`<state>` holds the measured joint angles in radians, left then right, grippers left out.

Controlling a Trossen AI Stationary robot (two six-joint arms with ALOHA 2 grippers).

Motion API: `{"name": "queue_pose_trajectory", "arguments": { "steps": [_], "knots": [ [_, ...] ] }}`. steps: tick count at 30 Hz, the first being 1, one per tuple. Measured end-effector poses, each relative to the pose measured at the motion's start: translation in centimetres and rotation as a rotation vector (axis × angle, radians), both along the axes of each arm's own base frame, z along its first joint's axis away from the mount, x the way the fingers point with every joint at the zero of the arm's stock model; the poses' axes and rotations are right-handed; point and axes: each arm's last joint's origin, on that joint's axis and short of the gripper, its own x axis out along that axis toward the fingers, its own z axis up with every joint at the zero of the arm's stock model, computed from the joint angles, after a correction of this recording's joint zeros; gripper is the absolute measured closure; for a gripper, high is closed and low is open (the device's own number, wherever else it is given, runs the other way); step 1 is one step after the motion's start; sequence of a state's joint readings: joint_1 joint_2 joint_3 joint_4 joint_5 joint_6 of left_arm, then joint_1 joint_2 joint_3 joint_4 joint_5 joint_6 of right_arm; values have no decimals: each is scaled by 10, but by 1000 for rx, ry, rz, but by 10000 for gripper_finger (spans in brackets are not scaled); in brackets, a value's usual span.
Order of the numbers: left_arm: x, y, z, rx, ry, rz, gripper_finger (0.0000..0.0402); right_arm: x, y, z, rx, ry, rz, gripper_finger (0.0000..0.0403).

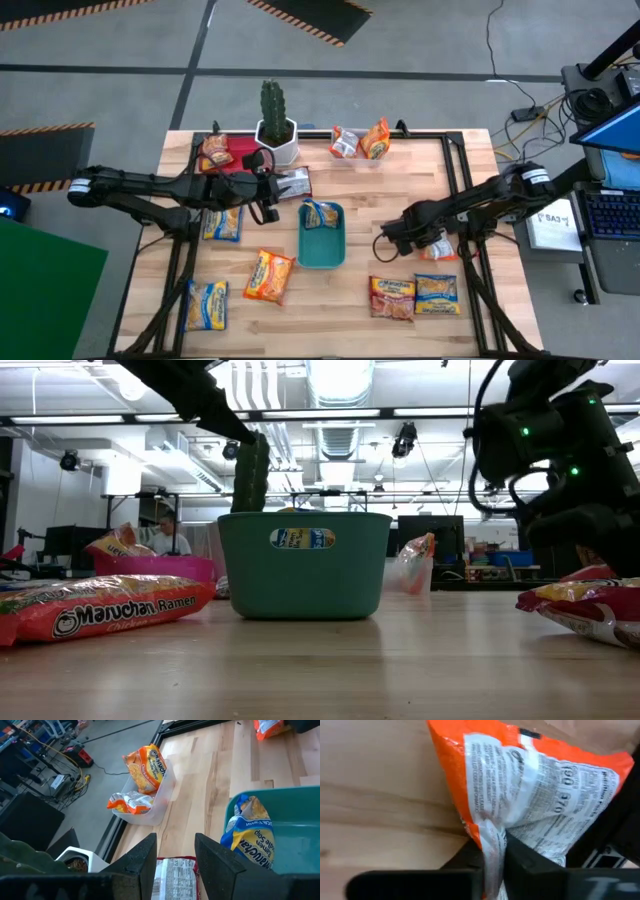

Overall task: Sort Maruchan noodles
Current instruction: Put the orange noodle pack into the transparent bin

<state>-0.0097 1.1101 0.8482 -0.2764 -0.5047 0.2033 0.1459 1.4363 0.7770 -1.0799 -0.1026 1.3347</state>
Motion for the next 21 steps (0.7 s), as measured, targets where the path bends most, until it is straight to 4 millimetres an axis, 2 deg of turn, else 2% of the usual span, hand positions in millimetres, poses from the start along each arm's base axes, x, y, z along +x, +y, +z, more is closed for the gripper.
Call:
{"name": "queue_pose_trajectory", "arguments": {
  "steps": [13, 21],
  "knots": [
    [0, 0, 1, 23, 7, -13, 285, 20, -3, 45, -60, -269, 113, 394],
    [0, 0, 1, 35, 15, -20, 285, 40, -14, 76, -138, -652, 216, 394]
  ]
}}
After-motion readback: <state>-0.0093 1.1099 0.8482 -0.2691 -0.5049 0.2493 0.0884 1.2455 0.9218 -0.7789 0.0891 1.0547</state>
